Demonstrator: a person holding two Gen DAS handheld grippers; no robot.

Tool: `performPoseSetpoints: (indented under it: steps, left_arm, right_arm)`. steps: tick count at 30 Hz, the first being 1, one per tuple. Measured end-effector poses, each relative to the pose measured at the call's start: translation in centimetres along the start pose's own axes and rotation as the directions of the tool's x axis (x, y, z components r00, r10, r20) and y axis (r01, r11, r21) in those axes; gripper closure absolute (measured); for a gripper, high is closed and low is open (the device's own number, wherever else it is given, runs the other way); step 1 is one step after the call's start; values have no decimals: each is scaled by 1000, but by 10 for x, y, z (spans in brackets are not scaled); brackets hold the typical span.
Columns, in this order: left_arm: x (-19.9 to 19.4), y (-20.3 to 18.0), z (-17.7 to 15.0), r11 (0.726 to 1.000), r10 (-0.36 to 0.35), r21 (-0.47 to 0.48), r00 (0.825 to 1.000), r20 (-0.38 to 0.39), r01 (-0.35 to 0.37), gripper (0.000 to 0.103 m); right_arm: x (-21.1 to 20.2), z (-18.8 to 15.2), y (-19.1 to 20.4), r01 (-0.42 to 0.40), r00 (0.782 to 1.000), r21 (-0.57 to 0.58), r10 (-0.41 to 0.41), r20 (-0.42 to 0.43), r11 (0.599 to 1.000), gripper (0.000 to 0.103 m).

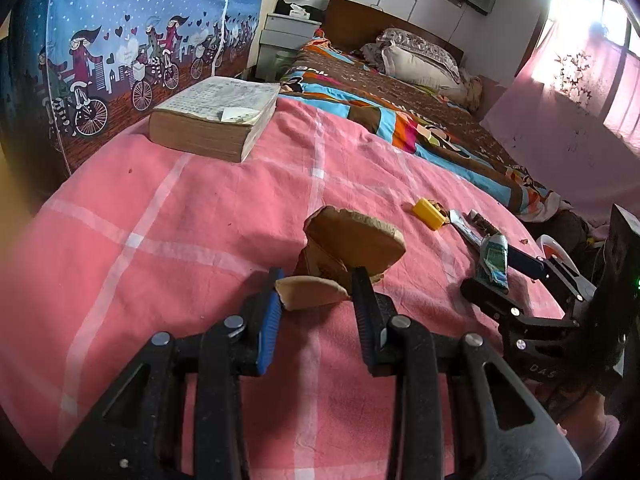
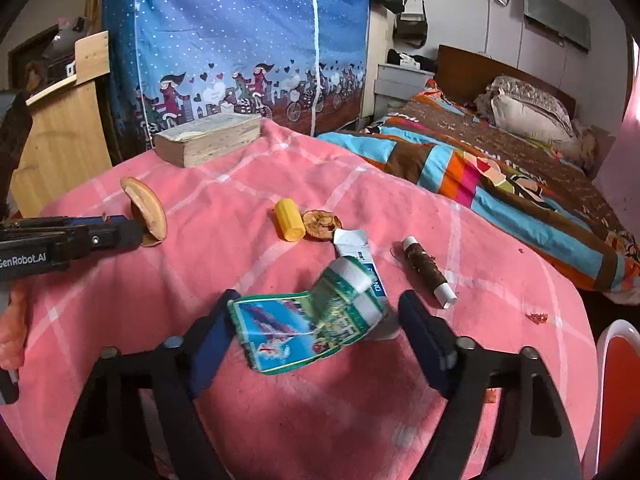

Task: Collect trash
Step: 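Grasp the green wrapper with the right gripper while the left gripper holds the bread crust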

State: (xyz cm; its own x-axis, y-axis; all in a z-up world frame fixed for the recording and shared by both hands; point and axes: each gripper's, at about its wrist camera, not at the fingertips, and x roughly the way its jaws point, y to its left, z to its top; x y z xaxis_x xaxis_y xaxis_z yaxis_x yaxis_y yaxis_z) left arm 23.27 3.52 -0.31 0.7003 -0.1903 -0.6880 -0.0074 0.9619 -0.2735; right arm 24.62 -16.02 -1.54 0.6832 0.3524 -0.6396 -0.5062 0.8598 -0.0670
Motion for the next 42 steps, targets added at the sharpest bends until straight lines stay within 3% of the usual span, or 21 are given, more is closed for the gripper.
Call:
performPoseSetpoints:
  steps: [18,30,33,42]
  left_arm:
    - [-4,-1,-1,1000,7,4,1000,24,-7,64]
    - [-31,-3,-5,999,-33,21,985,171,30,64]
    - [-34,-5,-6,1000,-20,27,982,185,16,64]
    - [-47,-20,-9,997,6,72,968,249,-25,64]
  right_arm:
    - [-20,-2,-6,24,994,42,-28,105,999,41]
    - [-22,-4,-2,28,993,30,-31,118,999,51]
    - [-21,-4,-2,24,993,30,-27,116,999,57]
    - [-41,-8,-8,22,979,74,-36,201,997,58]
